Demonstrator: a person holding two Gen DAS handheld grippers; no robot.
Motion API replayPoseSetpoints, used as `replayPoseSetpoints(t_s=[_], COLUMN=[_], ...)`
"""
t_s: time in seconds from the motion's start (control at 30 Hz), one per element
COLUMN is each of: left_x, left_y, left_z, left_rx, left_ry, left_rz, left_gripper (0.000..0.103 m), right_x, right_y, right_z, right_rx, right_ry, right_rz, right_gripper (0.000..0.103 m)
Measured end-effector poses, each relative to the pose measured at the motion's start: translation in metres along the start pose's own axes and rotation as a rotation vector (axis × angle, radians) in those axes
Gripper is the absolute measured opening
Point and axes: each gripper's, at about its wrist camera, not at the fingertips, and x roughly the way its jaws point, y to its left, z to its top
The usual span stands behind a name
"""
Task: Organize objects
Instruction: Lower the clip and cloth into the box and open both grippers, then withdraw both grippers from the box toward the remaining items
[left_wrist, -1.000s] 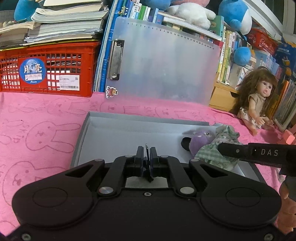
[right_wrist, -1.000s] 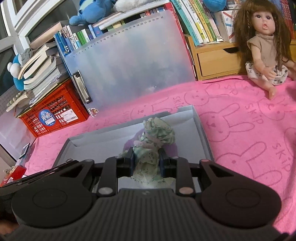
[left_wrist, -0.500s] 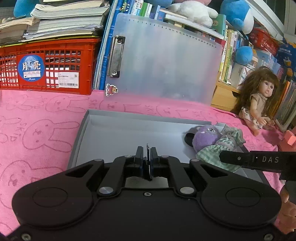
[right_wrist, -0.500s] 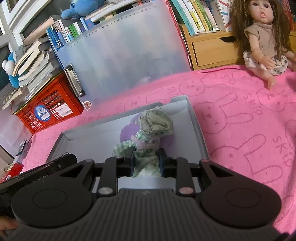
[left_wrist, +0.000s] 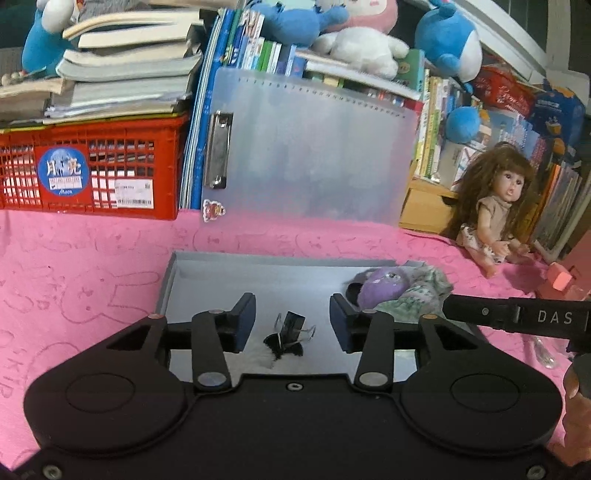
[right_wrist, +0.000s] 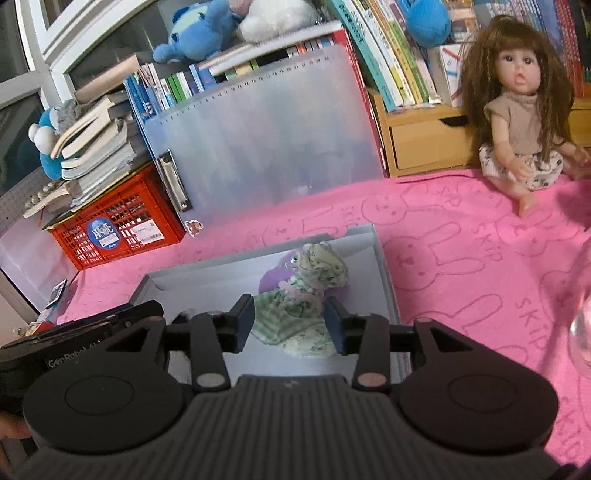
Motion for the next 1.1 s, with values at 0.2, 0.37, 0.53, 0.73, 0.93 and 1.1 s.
replayPoseSetpoints(t_s=[0.2, 0.37, 0.53, 0.73, 0.93, 1.1], left_x=[-0.029, -0.058, -0.087, -0.121, -0.152, -0.17], left_y=[-0.002, -0.002, 0.001, 0.012, 0.019, 0.023], left_z=[0.005, 0.003, -0.009, -0.033, -0.063, -0.089], left_rx=[0.023, 0.048, 0.067, 0.057, 0.071, 0.092], left_ry=[-0.019, -0.037, -0.047, -0.073, -0.089, -0.084], left_rz=[-0.017, -0.024, -0.032, -0.026, -0.008, 0.015], left_gripper=[0.05, 0.053, 0.055, 0.059, 0.061, 0.066], right_x=[-0.027, -0.05, -0.073, -0.1, -0.118, -0.13], right_y=[0.006, 0.013, 0.022, 0.031, 0.043, 0.055], right_z=[-0.003, -0.011, -0.029, -0.057, -0.087, -0.112], right_rx=[-0.033, -0.071, -0.13, -0.189, -0.265, -0.339], right_ry=[-0.034, -0.052, -0.067, -0.088, -0.099, -0.092], right_rz=[0.022, 0.052, 0.082, 0.112, 0.112, 0.11], right_gripper=[0.063, 0.065, 0.067, 0.071, 0.073, 0.075])
